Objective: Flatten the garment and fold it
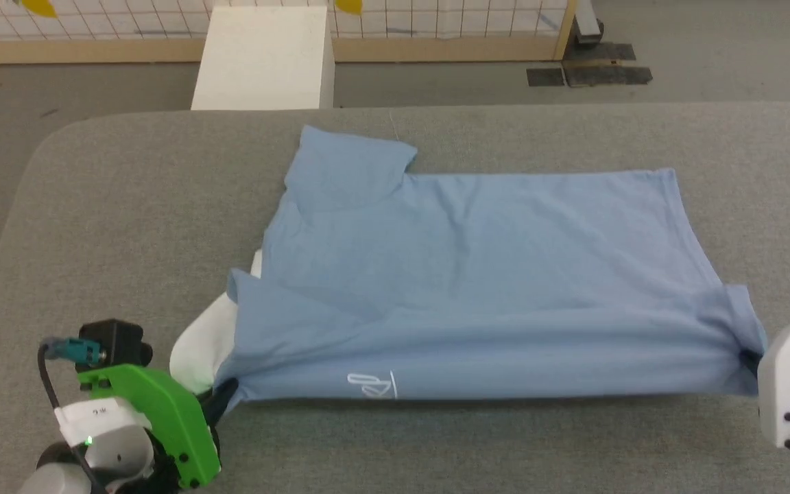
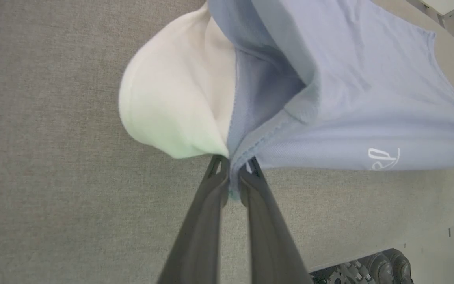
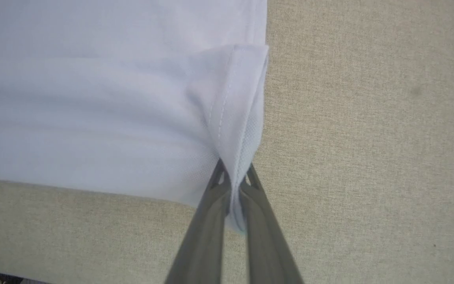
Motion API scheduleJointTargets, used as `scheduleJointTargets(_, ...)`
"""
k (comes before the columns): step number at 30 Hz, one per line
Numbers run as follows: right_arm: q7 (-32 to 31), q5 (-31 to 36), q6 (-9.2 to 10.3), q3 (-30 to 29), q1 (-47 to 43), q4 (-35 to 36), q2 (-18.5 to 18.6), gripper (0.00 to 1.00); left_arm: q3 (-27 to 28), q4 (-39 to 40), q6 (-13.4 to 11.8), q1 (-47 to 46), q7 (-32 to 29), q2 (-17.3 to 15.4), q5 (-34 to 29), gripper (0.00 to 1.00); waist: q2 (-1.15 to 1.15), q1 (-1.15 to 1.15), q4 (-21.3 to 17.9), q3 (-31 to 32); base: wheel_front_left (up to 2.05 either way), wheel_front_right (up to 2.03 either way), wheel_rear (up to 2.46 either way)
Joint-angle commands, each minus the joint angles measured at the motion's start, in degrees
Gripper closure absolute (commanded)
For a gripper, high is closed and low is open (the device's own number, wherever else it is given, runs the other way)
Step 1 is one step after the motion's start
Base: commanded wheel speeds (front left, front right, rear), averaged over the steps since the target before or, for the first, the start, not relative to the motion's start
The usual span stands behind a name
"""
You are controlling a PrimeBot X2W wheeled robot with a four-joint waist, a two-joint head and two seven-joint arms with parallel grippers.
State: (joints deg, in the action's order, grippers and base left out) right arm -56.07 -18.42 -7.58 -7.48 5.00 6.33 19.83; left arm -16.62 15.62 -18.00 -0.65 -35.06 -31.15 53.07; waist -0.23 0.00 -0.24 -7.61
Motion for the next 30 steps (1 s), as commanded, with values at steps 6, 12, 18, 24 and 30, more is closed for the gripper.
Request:
scheduleJointTargets(6,-1.01,-0.31,0.09,-2.18,-5.82,0.53,-0.91,1.00,-0.08,1.76,-2.43,6.56,-1.28,-1.24,1.48,1.00,0.23,0.00,0.72,1.34,0.00,0.00,0.00)
scheduleJointTargets(12,0.19,0.56,0.09,-2.01,-8.93,-4.03,-2.69,1.00,-2.62,-5.73,-0.58,8.17,-2.75,1.10,4.10,1.00,0.23,0.00,0.45,1.05,0.00,0.00,0.00)
scheduleJointTargets(18,3.17,1.01,0.09,-1.61,-8.38,-8.55,-3.82,1.00,-3.72,-11.69,0.64,6.03,-2.96,2.54,4.44,0.98,0.23,0.00,0.03,0.58,0.00,0.00,0.00)
scheduleJointTargets(24,4.94,-0.04,0.09,-1.16,-7.20,-9.78,-3.11,0.00,-2.06,-10.83,0.73,4.42,-2.36,0.27,3.47,0.00,0.23,0.00,-0.52,1.22,0.00,0.00,0.00)
scheduleJointTargets(30,4.81,-2.37,0.09,-2.45,-5.48,-5.74,-0.66,0.00,1.54,-3.91,-0.24,2.38,-2.50,-3.33,3.03,0.00,0.23,0.00,-1.08,3.46,0.00,0.00,0.00)
